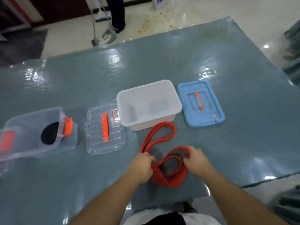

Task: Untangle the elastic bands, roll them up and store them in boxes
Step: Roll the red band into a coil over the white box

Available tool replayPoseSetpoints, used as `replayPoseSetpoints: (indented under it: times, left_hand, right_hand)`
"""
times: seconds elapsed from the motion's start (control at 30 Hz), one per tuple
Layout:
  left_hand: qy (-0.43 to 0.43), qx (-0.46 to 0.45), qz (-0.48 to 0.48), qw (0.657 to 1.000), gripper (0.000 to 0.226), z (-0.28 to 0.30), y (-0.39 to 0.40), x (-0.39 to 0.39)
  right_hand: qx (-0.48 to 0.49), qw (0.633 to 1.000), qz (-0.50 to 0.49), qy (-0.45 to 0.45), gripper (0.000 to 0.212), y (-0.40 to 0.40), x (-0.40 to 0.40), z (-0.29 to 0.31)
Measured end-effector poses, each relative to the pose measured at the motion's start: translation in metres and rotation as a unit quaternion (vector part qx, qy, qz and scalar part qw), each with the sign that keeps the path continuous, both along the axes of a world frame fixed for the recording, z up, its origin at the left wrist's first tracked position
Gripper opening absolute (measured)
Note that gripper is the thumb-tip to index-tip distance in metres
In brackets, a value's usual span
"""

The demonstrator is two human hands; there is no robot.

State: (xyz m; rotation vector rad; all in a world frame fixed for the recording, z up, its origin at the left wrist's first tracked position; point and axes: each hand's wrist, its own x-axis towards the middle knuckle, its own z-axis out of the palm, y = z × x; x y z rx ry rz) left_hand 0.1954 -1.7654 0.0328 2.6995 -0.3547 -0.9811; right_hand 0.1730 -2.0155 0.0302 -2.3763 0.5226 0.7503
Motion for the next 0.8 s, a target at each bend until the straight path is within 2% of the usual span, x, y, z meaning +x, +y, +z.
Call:
replayPoseSetpoints:
  times: [0.13,0.2,0.33,0.4,0.53,0.63,0.7,0.77,0.8]
  left_hand:
    - [-0.015,0.004,0.209,0.978,0.031,0.002,-0.013,-0.036]
    - [0.025,-0.015,0.312,0.949,0.043,0.0,-0.025,-0.051]
    - [0.024,-0.053,0.446,0.893,0.07,-0.005,-0.048,-0.066]
    - [0.026,-0.064,0.488,0.87,0.074,-0.005,-0.058,-0.071]
    - [0.009,-0.112,0.536,0.837,0.063,-0.001,-0.07,-0.075]
    - [-0.002,-0.174,0.591,0.788,0.059,0.015,-0.073,-0.064]
    - [-0.012,-0.221,0.61,0.761,0.064,0.026,-0.07,-0.055]
    - [-0.009,-0.246,0.609,0.754,0.066,0.037,-0.063,-0.049]
    - [-0.003,-0.255,0.603,0.756,0.06,0.045,-0.061,-0.046]
  right_hand:
    - [-0.027,0.999,0.028,-0.018,0.037,-0.005,0.008,-0.014]
    - [-0.049,0.997,0.053,-0.024,0.033,-0.006,0.009,-0.016]
    - [-0.058,0.992,0.099,-0.045,0.027,-0.014,0.011,-0.024]
    - [-0.034,0.992,0.104,-0.07,0.024,-0.022,0.016,-0.023]
    - [0.063,0.992,0.082,-0.073,0.015,-0.042,0.03,0.001]
    - [0.127,0.985,0.054,-0.103,0.022,-0.05,0.041,0.034]
    - [0.179,0.976,0.019,-0.123,0.026,-0.049,0.049,0.062]
    - [0.22,0.964,-0.001,-0.15,0.019,-0.045,0.059,0.089]
    - [0.231,0.958,-0.001,-0.168,0.015,-0.042,0.063,0.104]
